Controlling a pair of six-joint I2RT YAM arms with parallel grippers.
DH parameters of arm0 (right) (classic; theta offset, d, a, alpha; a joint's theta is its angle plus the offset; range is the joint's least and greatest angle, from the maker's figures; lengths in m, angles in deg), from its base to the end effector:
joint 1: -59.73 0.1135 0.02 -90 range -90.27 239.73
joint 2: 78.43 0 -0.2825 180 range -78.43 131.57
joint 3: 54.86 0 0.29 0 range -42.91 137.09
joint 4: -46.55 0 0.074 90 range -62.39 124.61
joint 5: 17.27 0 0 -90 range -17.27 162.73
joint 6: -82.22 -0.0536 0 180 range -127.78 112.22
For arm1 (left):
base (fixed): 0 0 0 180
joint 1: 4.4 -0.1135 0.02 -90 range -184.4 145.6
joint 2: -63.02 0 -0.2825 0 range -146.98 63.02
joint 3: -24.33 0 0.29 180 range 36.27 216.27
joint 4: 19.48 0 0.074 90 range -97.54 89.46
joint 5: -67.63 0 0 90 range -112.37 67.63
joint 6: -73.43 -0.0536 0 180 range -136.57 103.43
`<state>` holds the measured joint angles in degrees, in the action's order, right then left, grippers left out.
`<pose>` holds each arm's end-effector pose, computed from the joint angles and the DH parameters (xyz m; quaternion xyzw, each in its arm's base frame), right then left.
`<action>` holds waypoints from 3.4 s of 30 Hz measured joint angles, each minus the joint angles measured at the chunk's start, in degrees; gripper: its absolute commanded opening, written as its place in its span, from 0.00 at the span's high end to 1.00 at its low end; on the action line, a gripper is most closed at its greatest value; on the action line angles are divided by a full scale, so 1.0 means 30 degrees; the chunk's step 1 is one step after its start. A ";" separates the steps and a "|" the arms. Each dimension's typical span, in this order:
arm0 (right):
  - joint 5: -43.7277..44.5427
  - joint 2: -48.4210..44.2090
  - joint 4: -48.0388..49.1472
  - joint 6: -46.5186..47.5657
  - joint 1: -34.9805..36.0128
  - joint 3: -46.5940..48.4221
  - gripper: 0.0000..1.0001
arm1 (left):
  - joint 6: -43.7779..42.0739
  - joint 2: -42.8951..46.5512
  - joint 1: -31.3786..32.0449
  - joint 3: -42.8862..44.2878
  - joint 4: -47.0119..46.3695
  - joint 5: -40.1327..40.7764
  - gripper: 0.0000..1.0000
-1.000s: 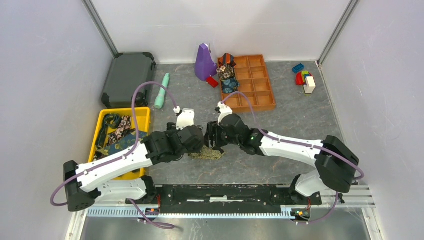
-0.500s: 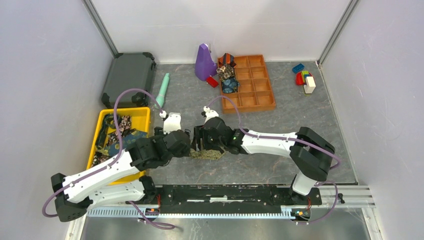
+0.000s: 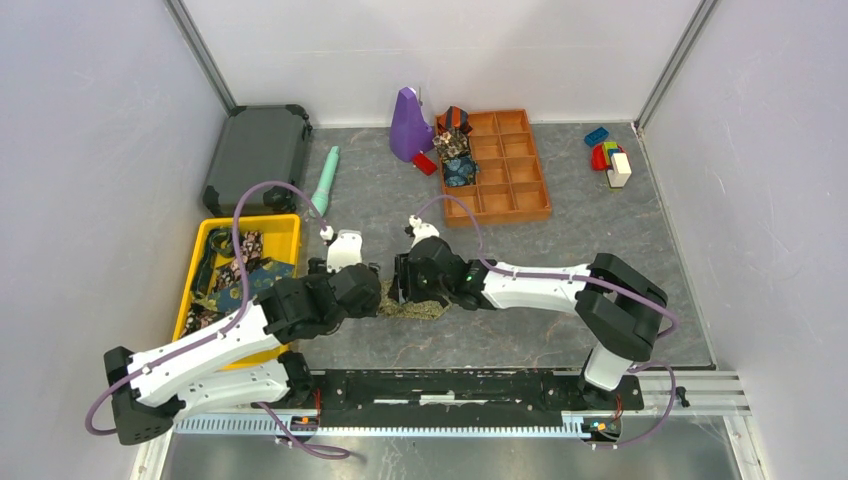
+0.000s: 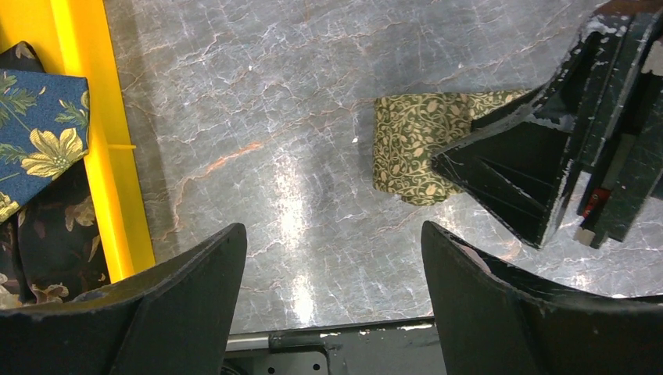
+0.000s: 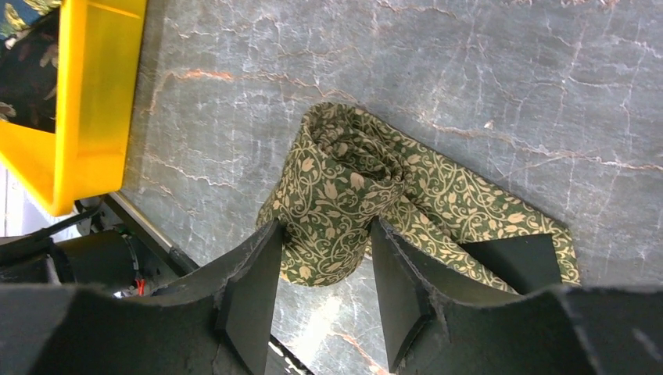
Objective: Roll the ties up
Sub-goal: Roll the tie at the center of the board.
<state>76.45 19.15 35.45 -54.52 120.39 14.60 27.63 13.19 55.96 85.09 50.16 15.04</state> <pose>0.2048 0.3573 0.1762 -0.0956 0.8980 0.3280 0.2773 0.1188 -0.1430 0.2847 0.0426 0.9152 -0.0131 0.4005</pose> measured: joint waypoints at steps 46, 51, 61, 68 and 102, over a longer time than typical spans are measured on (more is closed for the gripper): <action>-0.2244 -0.0976 0.3563 0.0102 -0.1945 -0.4503 0.58 | -0.2492 -0.2703 -0.7300 -0.7541 -1.5008 -1.2378 0.12; -0.2280 -0.0976 0.3869 0.0102 -0.1996 -0.4670 0.59 | -0.2506 -0.3024 -0.7519 -0.7978 -1.5919 -1.3005 0.14; -0.2412 -0.0976 0.4175 0.0102 -0.2033 -0.5020 0.60 | -0.2710 -0.3672 -0.8072 -0.8706 -1.7879 -1.4083 0.17; -0.2499 -0.1013 0.4481 0.0102 -0.2120 -0.5333 0.60 | -0.2725 -0.4255 -0.8473 -0.9362 -1.9314 -1.5038 0.21; -0.2936 -0.5421 0.1610 0.2208 -0.4240 -0.6404 0.50 | -0.3162 -0.4459 -0.7388 -0.6885 -1.5263 -1.2247 0.50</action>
<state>67.64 2.88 40.28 -47.90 107.67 -4.61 18.15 -0.18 33.80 64.43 4.36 -21.70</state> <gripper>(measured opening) 0.495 0.500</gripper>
